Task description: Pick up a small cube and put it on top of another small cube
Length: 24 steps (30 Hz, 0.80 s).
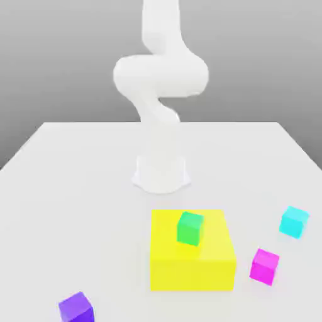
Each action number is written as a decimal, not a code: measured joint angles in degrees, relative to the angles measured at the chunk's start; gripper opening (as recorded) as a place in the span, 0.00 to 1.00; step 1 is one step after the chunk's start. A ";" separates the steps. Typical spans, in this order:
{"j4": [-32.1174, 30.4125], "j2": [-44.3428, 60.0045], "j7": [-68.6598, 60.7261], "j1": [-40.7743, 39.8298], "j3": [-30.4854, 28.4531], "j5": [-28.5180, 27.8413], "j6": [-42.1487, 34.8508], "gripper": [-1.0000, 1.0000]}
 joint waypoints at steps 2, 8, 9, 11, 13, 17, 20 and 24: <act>-1.94 4.38 -0.38 2.33 2.17 0.75 2.46 0.50; -7.44 16.64 -0.84 8.65 9.27 2.04 9.39 0.50; -8.35 18.68 -0.77 9.69 10.51 2.05 10.56 0.50; -10.18 22.76 -0.48 11.72 13.05 1.86 12.88 0.50; -12.00 26.89 0.06 13.66 15.66 1.33 15.20 0.50; -15.66 35.41 2.34 17.45 20.71 -1.42 19.84 0.50; -18.36 42.11 5.57 22.06 22.83 -5.61 23.22 0.50; -19.41 51.03 12.13 27.32 19.84 -14.40 28.37 0.50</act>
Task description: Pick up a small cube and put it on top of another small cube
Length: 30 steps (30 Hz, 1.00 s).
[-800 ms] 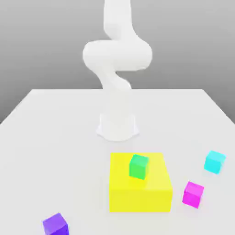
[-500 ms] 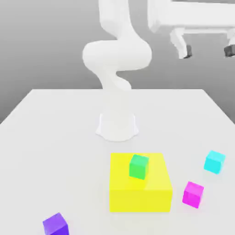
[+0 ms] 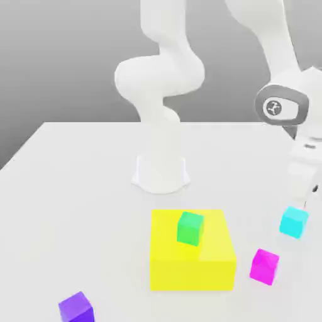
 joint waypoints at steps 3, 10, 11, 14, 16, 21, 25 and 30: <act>1.33 6.24 5.16 5.24 -6.54 -6.81 4.46 0.50; 2.04 9.25 7.28 8.52 -10.37 -9.46 6.97 0.00; 2.16 9.76 7.65 9.03 -10.97 -9.94 7.35 0.00; 1.17 5.90 4.58 5.82 -6.87 -5.95 4.40 0.00; 0.20 1.92 0.86 3.59 -3.56 -1.03 1.54 0.00; -1.88 -8.88 -12.30 -3.06 -3.35 8.51 -6.42 0.00; -3.22 -17.34 -24.50 -9.04 -8.73 11.68 -13.20 0.00; -4.87 -27.45 -37.89 -14.43 -18.23 12.69 -21.69 0.00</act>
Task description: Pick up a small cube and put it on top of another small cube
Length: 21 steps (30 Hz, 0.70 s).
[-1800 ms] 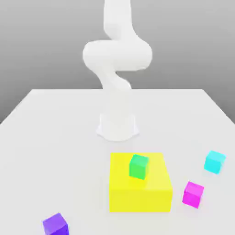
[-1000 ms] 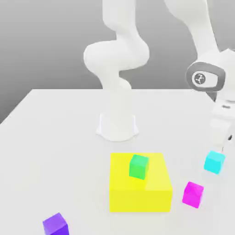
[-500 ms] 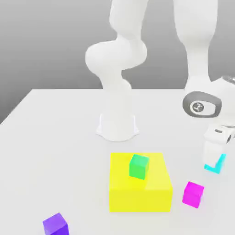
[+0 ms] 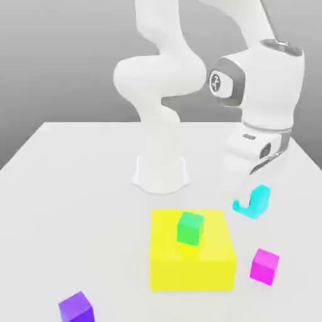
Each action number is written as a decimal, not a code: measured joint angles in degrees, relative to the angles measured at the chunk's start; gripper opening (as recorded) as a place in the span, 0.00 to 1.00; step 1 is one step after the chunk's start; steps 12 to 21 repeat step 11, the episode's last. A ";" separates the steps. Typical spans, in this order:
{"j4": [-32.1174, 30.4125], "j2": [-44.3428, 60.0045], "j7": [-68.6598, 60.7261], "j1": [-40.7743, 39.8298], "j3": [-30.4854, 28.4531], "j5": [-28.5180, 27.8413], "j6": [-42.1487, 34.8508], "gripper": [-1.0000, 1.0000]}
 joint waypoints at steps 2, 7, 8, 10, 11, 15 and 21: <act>-0.66 -3.98 -4.96 -2.40 -3.89 -0.15 -3.40 0.00; -3.05 1.19 -8.01 -3.86 -6.12 -0.08 4.10 0.00; -3.56 3.02 -8.06 -3.89 -6.18 -0.10 6.44 1.00; -3.56 3.02 -8.06 -3.89 -6.18 -0.10 6.43 1.00; -3.56 3.02 -8.06 -3.89 -6.18 -0.10 6.43 1.00; -3.56 3.02 -8.06 -3.89 -6.18 -0.10 6.43 1.00; -3.56 3.02 -8.06 -3.89 -6.18 -0.10 6.43 1.00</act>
